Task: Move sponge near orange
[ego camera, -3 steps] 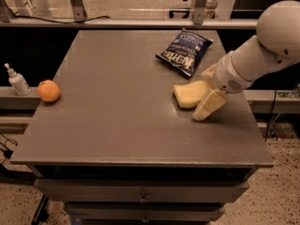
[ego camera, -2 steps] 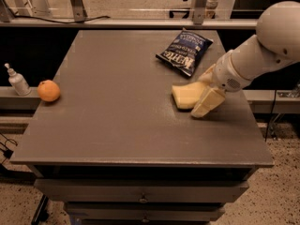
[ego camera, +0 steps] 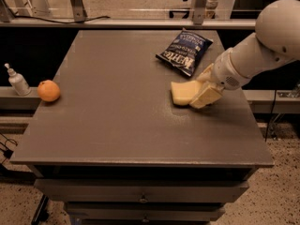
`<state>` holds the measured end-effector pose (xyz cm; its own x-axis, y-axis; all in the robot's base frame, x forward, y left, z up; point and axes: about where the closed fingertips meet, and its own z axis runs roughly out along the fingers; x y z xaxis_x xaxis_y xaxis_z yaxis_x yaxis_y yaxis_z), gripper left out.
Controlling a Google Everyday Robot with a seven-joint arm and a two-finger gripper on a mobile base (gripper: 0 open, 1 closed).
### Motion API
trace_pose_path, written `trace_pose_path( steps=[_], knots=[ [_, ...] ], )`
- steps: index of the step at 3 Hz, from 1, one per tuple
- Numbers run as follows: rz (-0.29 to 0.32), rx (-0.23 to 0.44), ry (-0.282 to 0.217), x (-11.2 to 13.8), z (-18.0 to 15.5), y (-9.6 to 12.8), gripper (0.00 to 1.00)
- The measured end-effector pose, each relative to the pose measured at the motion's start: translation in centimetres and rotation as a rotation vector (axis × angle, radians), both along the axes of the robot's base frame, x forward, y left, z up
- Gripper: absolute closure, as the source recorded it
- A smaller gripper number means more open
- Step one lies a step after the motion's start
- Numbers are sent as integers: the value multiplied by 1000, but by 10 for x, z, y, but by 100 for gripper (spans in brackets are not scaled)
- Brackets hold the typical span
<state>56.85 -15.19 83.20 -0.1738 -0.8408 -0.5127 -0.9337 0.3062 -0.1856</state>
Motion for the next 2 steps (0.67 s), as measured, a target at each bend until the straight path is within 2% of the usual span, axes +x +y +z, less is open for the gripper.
trace_pose_path(
  steps=[1,2],
  knots=[
    [0,0,0,0,0,0,100],
    [-29,42,-32,10,46,11,100]
  ],
)
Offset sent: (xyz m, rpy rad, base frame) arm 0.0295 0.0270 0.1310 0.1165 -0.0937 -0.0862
